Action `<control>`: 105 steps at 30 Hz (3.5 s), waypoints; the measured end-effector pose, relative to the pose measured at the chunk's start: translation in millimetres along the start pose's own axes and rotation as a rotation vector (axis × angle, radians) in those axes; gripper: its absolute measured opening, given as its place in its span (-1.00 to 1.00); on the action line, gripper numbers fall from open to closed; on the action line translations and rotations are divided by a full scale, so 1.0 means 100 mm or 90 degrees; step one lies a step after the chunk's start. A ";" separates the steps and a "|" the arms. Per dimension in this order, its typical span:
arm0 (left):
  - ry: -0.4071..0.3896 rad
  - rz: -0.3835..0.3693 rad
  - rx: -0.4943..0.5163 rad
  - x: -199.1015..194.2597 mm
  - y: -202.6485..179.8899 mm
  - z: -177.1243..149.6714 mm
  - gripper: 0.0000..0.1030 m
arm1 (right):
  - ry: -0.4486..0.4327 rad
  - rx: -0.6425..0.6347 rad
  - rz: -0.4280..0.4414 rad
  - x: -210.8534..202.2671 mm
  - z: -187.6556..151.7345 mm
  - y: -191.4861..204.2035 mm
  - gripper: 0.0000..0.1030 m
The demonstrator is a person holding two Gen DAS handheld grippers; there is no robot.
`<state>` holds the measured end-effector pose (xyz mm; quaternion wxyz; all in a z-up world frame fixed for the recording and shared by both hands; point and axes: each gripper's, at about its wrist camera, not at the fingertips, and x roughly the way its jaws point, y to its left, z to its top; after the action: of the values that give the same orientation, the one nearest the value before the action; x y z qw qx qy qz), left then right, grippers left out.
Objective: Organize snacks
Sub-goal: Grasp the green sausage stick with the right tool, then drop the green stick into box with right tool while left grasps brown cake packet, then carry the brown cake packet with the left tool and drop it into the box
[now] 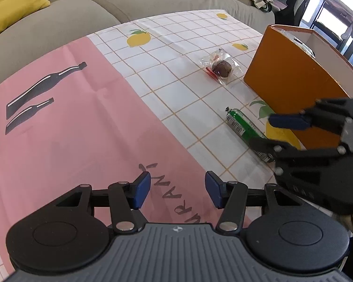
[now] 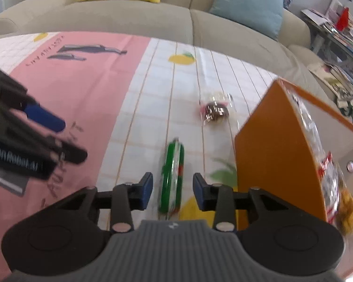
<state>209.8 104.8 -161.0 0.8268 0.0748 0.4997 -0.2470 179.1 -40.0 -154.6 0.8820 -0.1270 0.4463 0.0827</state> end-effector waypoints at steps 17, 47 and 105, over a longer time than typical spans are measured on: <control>-0.048 -0.013 0.120 -0.11 -0.25 0.45 0.23 | 0.067 0.135 0.121 0.08 0.26 -0.43 -0.60; 0.048 -0.004 0.392 1.25 -0.95 1.48 0.51 | 0.181 0.417 -0.030 -0.45 -0.40 -2.87 -0.60; 0.322 0.071 0.459 0.80 -2.79 1.57 -0.04 | 0.101 0.409 0.107 -0.72 -0.62 -2.89 -0.04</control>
<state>229.7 -222.0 -118.9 0.6117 0.4431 0.5637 -0.3343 164.0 -336.2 -89.0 0.8296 0.1890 0.5254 0.0004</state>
